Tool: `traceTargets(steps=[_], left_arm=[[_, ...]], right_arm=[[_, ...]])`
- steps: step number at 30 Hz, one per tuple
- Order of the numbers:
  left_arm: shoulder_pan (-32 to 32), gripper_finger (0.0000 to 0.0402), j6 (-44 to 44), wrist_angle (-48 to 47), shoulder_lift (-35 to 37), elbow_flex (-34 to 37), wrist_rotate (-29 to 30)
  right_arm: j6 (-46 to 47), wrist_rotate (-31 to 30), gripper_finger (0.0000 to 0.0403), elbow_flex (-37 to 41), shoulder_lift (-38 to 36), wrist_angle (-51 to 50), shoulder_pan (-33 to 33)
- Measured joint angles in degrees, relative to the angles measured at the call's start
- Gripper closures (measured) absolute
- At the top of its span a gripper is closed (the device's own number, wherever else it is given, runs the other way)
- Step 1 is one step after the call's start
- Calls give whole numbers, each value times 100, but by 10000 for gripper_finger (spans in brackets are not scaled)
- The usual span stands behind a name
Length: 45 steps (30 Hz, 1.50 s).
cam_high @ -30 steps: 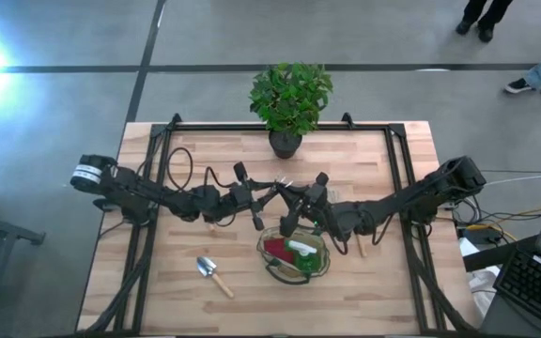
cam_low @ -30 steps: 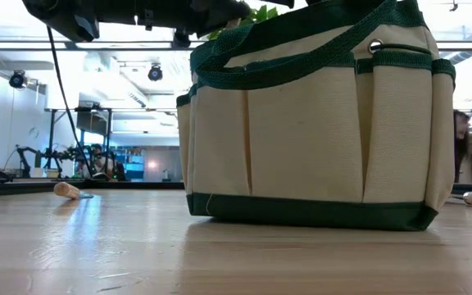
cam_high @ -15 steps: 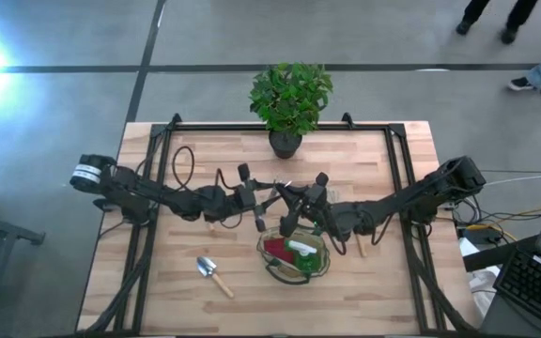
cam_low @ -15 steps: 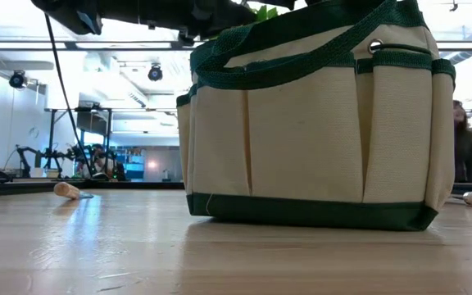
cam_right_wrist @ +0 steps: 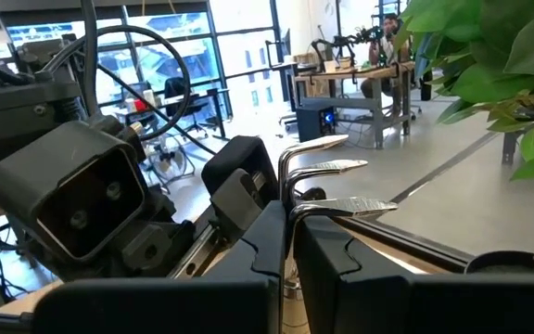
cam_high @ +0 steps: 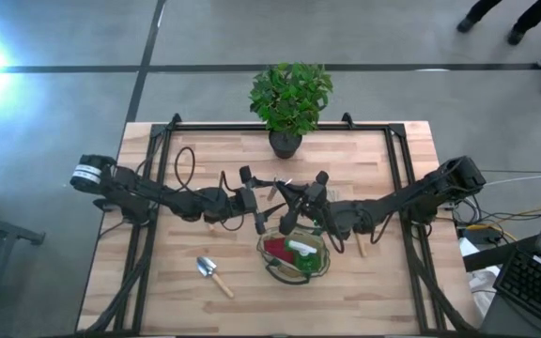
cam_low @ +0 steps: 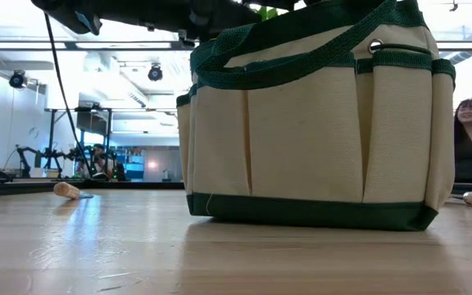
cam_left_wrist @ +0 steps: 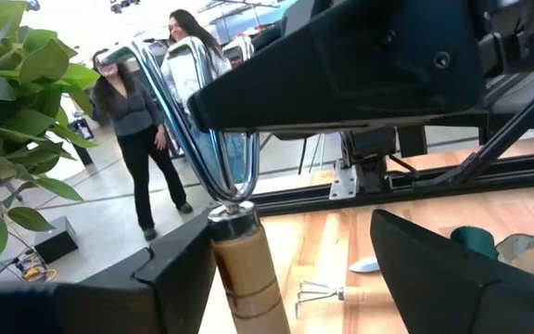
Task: Pick & Place Garden tools in Gardening bag
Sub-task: Put the left brown hand rake into the green gardening bag
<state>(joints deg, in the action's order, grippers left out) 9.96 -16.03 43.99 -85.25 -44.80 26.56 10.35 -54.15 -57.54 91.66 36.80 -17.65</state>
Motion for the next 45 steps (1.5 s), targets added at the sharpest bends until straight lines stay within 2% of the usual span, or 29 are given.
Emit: traceTargets(steps=[17, 29, 32, 39, 45], left_arm=[[-4, 122, -83, -85, 11, 0, 73], [-22, 122, 294, -1331, 778, 9, 32], [-41, 122, 370, -1475, 967, 99, 10], [-129, 122, 715, -1466, 1542, 692, -7], [-160, 122, 891, -1392, 2084, 1183, 3]], right_arm=[[15, 8, 394, -4, -6, -61, -8], [10, -8, 394, -9, -177, -423, -126], [6, -191, 394, -9, -287, -660, -233], [257, -1029, 394, -4, -745, -1628, -678], [316, -1382, 394, -4, -1083, -2076, -1161]])
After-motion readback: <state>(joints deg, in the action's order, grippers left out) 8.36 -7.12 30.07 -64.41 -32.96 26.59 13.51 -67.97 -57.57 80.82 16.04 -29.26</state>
